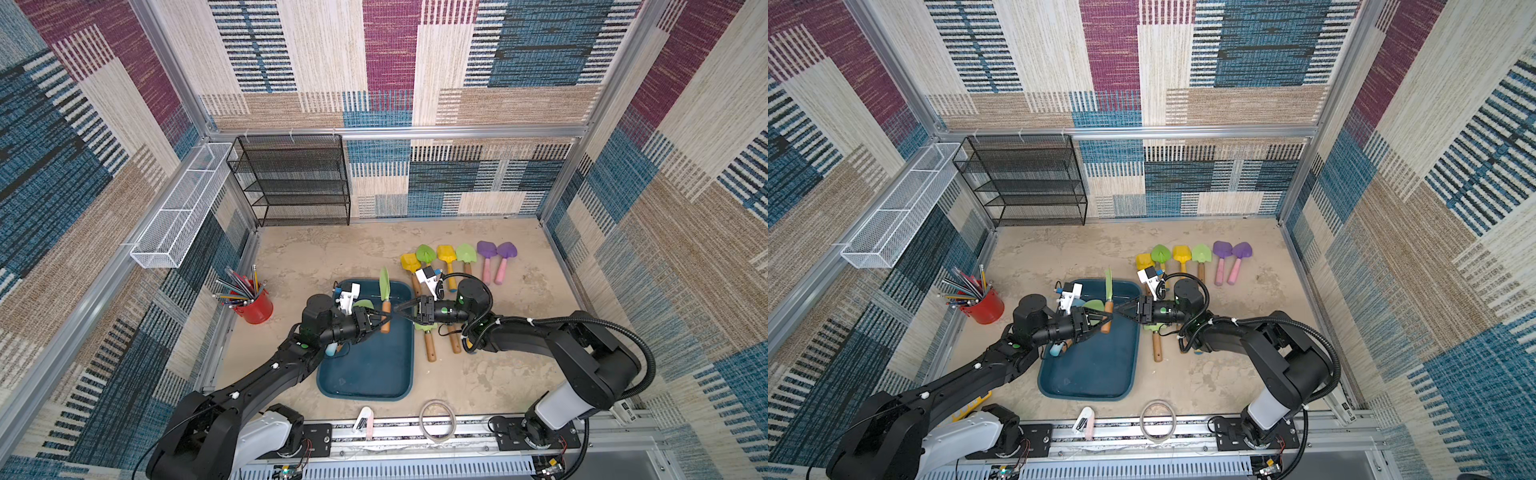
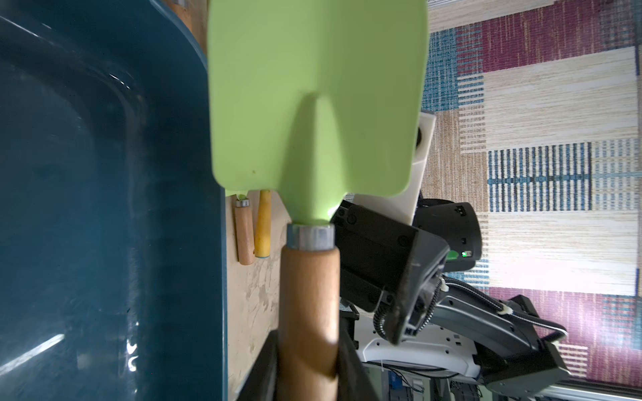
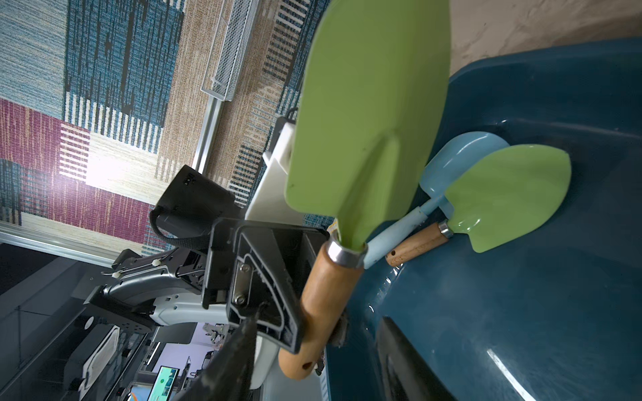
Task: Take the shovel out of the storage box
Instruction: Pick up the shovel from the storage box.
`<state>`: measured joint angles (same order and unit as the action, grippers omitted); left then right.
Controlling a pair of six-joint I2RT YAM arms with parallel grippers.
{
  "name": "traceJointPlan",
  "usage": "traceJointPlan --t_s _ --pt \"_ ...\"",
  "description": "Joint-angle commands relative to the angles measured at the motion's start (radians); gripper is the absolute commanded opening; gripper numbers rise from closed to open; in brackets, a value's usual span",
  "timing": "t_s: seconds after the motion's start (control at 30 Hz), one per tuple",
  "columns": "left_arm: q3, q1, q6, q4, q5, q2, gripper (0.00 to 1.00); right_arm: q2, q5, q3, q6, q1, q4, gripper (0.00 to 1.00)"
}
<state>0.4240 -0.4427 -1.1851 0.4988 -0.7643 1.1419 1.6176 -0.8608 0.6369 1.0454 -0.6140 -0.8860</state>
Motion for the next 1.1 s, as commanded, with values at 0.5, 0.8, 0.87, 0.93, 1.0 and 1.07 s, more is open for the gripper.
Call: traceJointPlan --t_s 0.5,0.8,0.87,0.93,1.0,1.07 --pt "-0.030 0.000 -0.093 0.253 -0.081 0.061 0.03 0.193 -0.092 0.087 0.257 -0.007 -0.390 0.42" --pt "-0.034 -0.001 -0.094 0.256 -0.093 0.077 0.07 0.262 -0.109 0.110 0.368 -0.009 -0.505 0.27" --pt "-0.033 -0.001 -0.093 0.252 -0.094 0.076 0.10 0.266 -0.105 0.109 0.372 -0.009 -0.506 0.23" --pt "-0.031 -0.001 -0.084 0.234 -0.092 0.070 0.18 0.266 -0.102 0.103 0.369 -0.009 -0.505 0.20" --pt "-0.024 0.000 -0.060 0.189 -0.090 0.057 0.29 0.261 -0.099 0.096 0.361 -0.008 -0.501 0.20" --pt "-0.008 -0.001 -0.013 0.079 -0.079 0.034 0.43 0.255 -0.096 0.089 0.357 -0.007 -0.498 0.19"
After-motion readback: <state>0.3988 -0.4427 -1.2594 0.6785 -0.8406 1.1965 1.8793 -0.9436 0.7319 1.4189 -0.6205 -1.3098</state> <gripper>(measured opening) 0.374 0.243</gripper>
